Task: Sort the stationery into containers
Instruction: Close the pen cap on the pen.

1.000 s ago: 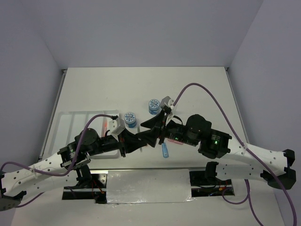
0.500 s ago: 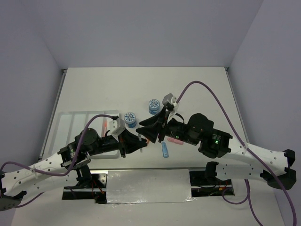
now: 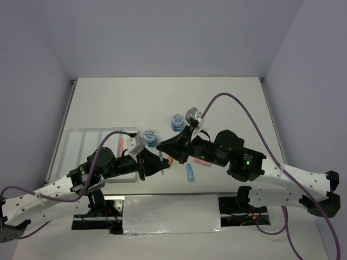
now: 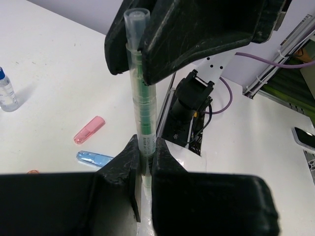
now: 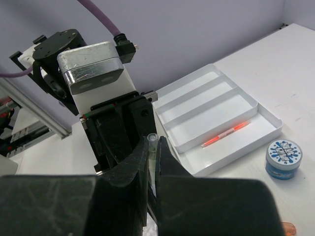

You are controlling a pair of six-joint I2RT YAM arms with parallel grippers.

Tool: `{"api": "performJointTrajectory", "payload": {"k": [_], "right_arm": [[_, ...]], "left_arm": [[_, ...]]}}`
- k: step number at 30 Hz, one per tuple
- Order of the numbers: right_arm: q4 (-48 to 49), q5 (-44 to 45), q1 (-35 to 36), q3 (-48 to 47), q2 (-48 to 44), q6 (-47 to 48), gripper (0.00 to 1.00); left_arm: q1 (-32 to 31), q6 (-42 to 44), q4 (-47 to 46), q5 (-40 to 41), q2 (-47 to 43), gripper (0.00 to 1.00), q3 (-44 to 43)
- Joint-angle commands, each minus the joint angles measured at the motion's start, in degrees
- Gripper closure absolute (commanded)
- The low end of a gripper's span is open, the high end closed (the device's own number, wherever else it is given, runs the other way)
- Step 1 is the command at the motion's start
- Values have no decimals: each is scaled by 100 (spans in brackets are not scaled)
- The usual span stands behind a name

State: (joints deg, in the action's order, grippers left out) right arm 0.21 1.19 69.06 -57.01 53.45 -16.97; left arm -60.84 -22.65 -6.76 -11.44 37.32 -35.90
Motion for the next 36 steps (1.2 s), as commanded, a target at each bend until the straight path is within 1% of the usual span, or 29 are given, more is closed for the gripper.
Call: {"api": "performJointTrajectory", "payload": {"k": [1, 2, 4, 11, 18, 22, 25, 27, 28, 31, 34, 35, 36], "right_arm": [[172, 75, -33, -91, 25, 54, 100], [190, 74, -33, 66, -1, 54, 100], [251, 74, -33, 277, -89, 80, 100], [559, 21, -33, 1612, -107, -8, 100], [1051, -22, 11, 2537, 121, -262, 100], [1227, -5, 73, 2941, 297, -385, 100], [1315, -40, 134, 3055, 499, -447, 100], [1333, -5, 187, 3056, 727, -456, 100], [1350, -22, 196, 3038, 806, -447, 100], [1350, 126, 196, 3003, 1097, -561, 100], [1500, 109, 196, 2977, 844, -632, 100], [1387, 135, 196, 2907, 529, -623, 100], [1255, 214, 196, 2802, 343, -614, 98]], "left_arm": [[-25, 182, -291, -8, -32, 100, -224], [-25, 200, -203, 176, -32, 100, -268], [-25, 279, -124, 221, -32, 100, -434], [2, 595, 237, 546, -14, 100, -1085], [282, 727, 334, 380, -50, 100, -1551], [529, 850, 614, 82, 64, 100, -2024], [757, 886, 659, -112, 214, 100, -2324], [959, 833, 659, -463, 354, 100, -2508], [1021, 815, 650, -664, 407, 100, -2553], [1249, 798, 589, -807, 417, 100, -2563], [1259, 851, 659, -360, 355, 100, -2282], [1259, 746, 824, 33, 277, 100, -1959], [1259, 658, 861, 246, 224, 100, -1782]]}}
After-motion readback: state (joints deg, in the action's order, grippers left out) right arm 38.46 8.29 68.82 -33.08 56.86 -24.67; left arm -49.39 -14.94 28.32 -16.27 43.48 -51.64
